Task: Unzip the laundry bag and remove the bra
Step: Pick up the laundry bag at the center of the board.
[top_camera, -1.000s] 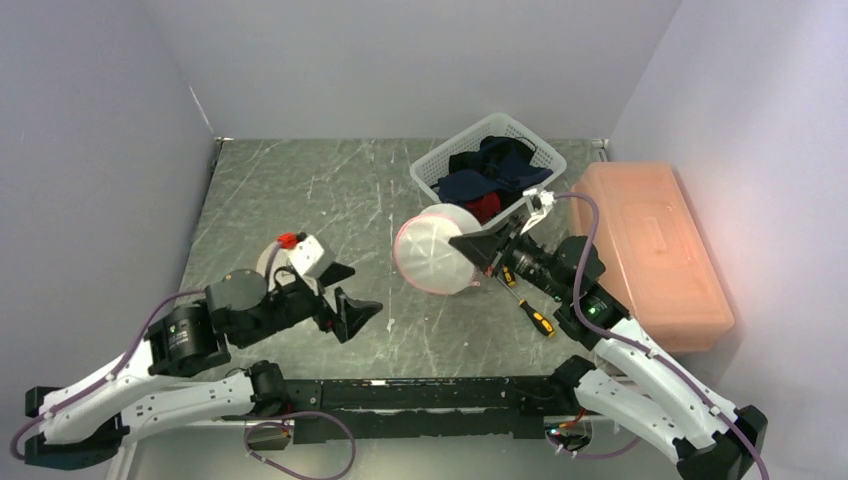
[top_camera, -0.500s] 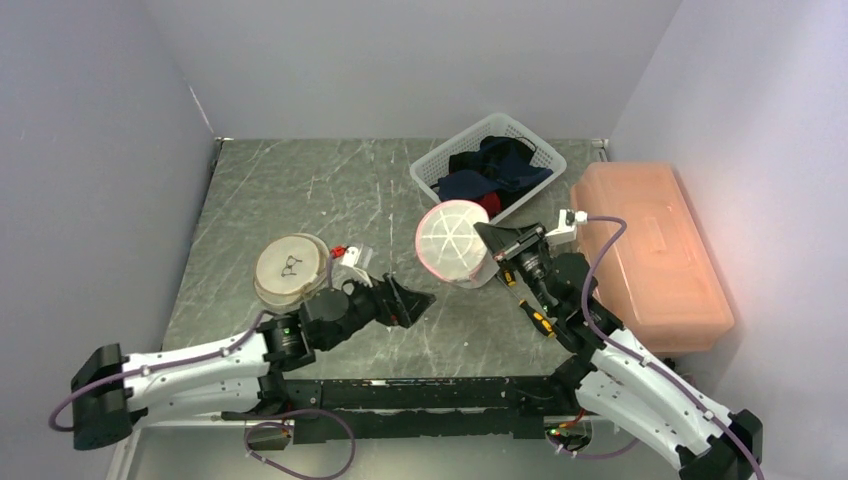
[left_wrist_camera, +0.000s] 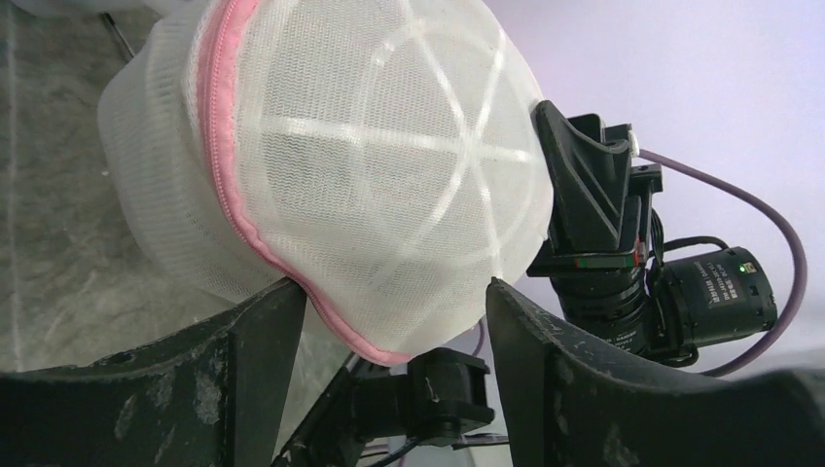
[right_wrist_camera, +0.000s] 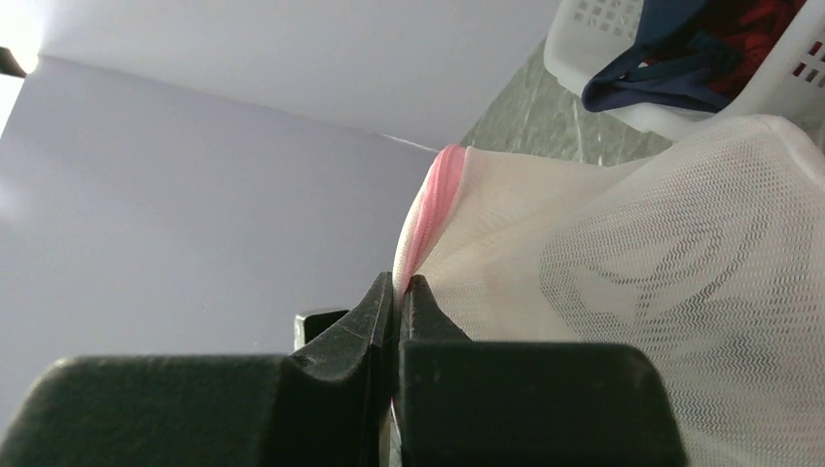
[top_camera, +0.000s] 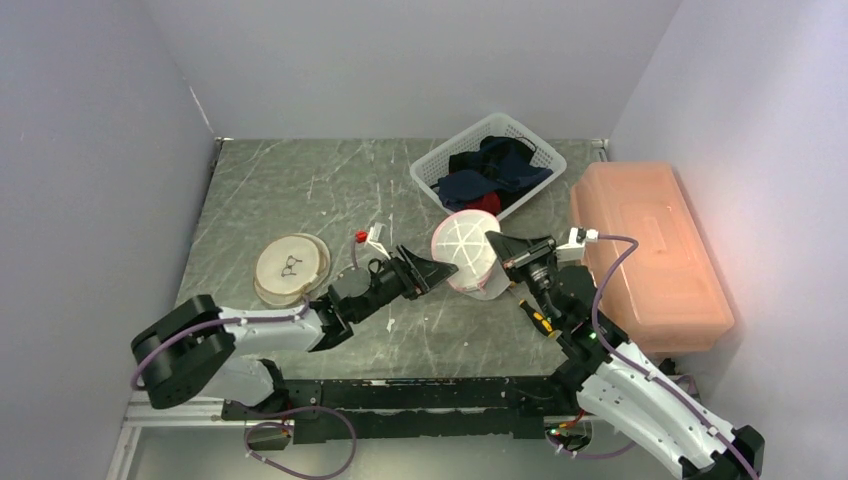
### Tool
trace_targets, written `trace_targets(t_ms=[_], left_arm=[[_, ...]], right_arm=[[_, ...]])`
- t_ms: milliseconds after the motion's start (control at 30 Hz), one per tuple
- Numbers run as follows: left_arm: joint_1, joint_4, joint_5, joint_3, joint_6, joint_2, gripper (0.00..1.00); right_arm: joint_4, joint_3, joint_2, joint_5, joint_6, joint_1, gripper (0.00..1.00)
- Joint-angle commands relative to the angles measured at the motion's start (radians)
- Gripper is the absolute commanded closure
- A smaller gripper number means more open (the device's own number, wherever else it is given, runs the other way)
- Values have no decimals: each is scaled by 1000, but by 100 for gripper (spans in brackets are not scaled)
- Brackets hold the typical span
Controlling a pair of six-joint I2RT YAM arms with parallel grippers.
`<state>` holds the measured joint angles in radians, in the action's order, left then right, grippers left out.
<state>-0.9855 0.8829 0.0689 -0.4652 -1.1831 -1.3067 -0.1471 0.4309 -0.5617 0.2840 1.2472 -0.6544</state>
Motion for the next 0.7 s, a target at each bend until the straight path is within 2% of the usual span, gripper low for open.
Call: trace_targets(t_ms=[0, 200, 467, 533, 667], left_arm=[[1, 213, -75, -30, -105, -62, 28], [-20, 264, -70, 9, -180, -115, 28], [-66, 266, -79, -38, -194, -174, 28], [-68, 280, -71, -37, -194, -182, 33], [-69, 292, -70, -33, -192, -185, 55]], right_arm=[[-10, 6, 31, 35, 35, -4, 100], [-7, -8, 58, 68, 33, -4, 100], [-8, -15, 66, 98, 23, -4, 100], [-8, -15, 73, 98, 23, -4, 100], [0, -16, 80, 95, 26, -5, 100]])
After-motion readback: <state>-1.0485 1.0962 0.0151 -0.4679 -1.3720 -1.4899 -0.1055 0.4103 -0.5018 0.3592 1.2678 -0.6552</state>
